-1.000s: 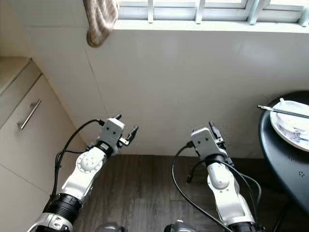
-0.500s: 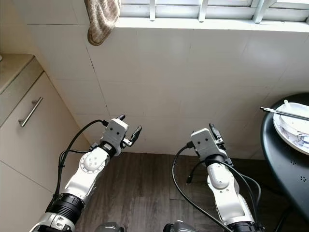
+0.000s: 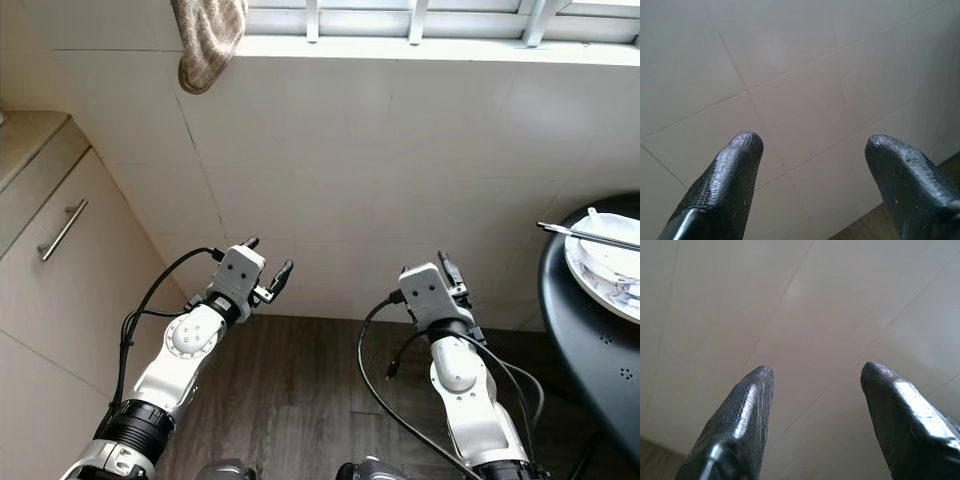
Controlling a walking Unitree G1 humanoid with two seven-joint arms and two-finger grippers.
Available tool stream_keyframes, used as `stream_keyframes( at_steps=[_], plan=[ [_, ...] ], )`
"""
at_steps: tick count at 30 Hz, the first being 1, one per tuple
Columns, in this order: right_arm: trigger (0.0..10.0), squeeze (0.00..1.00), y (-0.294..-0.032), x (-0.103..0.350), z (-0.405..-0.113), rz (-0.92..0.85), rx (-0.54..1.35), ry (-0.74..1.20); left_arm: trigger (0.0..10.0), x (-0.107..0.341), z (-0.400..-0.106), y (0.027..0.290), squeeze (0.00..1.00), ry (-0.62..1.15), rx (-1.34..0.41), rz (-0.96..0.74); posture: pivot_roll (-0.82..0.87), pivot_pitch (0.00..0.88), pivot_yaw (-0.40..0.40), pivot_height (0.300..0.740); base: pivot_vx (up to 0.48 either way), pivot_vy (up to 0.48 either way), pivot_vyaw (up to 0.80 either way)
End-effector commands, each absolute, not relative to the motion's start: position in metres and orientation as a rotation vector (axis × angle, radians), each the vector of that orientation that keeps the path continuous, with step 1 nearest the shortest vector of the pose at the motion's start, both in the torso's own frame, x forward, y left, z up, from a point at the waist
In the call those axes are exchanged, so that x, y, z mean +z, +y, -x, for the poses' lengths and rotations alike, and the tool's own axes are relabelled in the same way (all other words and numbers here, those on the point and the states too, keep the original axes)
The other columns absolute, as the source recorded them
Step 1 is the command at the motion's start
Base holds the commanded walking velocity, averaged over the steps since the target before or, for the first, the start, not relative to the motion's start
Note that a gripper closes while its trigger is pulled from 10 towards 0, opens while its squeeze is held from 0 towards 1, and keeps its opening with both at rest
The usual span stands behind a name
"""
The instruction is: Kitchen organization
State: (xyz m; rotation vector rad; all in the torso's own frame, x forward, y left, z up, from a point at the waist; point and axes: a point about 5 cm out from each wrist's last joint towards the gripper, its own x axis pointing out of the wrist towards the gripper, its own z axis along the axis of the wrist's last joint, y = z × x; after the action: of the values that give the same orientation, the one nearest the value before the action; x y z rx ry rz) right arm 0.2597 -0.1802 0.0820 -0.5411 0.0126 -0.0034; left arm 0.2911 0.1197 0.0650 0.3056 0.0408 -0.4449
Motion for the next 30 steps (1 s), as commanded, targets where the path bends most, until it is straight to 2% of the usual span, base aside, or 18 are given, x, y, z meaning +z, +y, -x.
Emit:
stream_keyframes(
  at_steps=[1,10,24,30],
  plan=[
    [10.0,0.00,-0.1821,0.0875,-0.2593,0.547,-0.016,-0.017,10.0,0.0722,-0.2926,0.1190,0.00,0.010,-0.450,-0.294,0.04,0.000,-0.022,0.740,0.000,0.000,0.00],
    [10.0,0.00,-0.1819,0.0884,-0.2602,0.546,-0.021,-0.030,10.0,0.0757,-0.2939,0.1206,0.00,-0.007,-0.440,-0.279,0.04,0.000,-0.022,0.740,0.000,0.000,0.00],
    [10.0,0.00,-0.1831,0.0893,-0.2609,0.540,-0.030,-0.036,10.0,0.0772,-0.2944,0.1200,0.00,-0.015,-0.441,-0.280,0.04,0.000,-0.023,0.740,0.282,0.036,0.00],
    [10.0,0.00,-0.1862,0.0894,-0.2619,0.516,-0.056,-0.024,10.0,0.0791,-0.2934,0.1180,0.00,-0.035,-0.453,-0.276,0.04,0.000,-0.024,0.740,0.000,0.000,-0.13]
  ],
)
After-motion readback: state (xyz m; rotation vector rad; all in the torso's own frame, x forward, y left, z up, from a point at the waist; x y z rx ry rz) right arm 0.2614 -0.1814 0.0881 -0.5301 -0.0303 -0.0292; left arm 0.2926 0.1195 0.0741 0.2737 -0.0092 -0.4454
